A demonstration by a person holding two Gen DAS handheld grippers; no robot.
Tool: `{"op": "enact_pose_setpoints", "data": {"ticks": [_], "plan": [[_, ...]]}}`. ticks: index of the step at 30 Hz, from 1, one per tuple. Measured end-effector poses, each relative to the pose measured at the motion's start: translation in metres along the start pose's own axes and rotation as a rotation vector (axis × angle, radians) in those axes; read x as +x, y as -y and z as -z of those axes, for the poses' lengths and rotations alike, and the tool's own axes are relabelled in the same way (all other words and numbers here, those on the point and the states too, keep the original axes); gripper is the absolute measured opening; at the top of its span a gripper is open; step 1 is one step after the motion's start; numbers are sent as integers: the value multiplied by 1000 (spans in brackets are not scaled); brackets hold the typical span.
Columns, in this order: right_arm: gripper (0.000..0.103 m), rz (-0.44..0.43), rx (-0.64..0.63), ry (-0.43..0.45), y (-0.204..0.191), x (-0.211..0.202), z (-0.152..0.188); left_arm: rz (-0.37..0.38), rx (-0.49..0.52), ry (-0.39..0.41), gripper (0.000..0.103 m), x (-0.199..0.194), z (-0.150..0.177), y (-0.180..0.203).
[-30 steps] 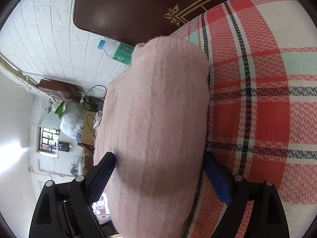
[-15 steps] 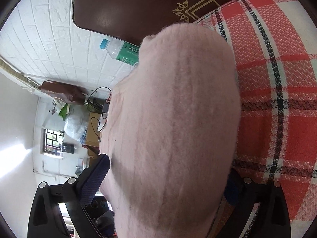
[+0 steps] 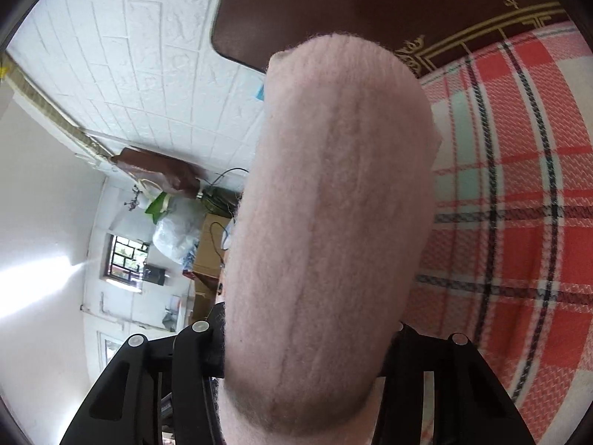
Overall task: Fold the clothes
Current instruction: 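Grasp the folded sweater with both grippers and lift it off the bed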
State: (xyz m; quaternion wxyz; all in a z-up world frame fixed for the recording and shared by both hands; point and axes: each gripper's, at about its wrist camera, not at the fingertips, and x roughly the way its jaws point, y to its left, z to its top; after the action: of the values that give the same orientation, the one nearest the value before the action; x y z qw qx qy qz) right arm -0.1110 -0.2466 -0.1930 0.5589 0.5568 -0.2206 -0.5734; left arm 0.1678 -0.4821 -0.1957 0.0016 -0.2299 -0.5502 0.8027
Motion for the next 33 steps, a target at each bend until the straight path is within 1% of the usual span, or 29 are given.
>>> {"op": "enact_pose_setpoints", "data": {"ticks": [4, 7, 12, 17, 21, 26, 29, 33], "plan": [[50, -73, -40, -7, -46, 22, 1, -1, 66, 63, 36, -50, -21, 14], [50, -131, -66, -30, -80, 55, 0, -22, 103, 123, 36, -93, -39, 17], [50, -221, -71, -103, -126, 136, 5, -122, 148, 249, 36, -166, -69, 11], [50, -273, -58, -186, -157, 222, 20, -228, 139, 337, 36, -231, -87, -17], [50, -276, -46, -245, -170, 284, 38, -311, 101, 382, 36, -272, -93, -52], [50, -246, -52, -308, -174, 348, 61, -394, 38, 415, 36, -302, -96, -97], [50, -213, -53, -344, -169, 378, 76, -420, 0, 411, 36, -305, -90, -127], [51, -135, -29, -400, -141, 397, 91, -453, -67, 370, 36, -296, -78, -166]]}}
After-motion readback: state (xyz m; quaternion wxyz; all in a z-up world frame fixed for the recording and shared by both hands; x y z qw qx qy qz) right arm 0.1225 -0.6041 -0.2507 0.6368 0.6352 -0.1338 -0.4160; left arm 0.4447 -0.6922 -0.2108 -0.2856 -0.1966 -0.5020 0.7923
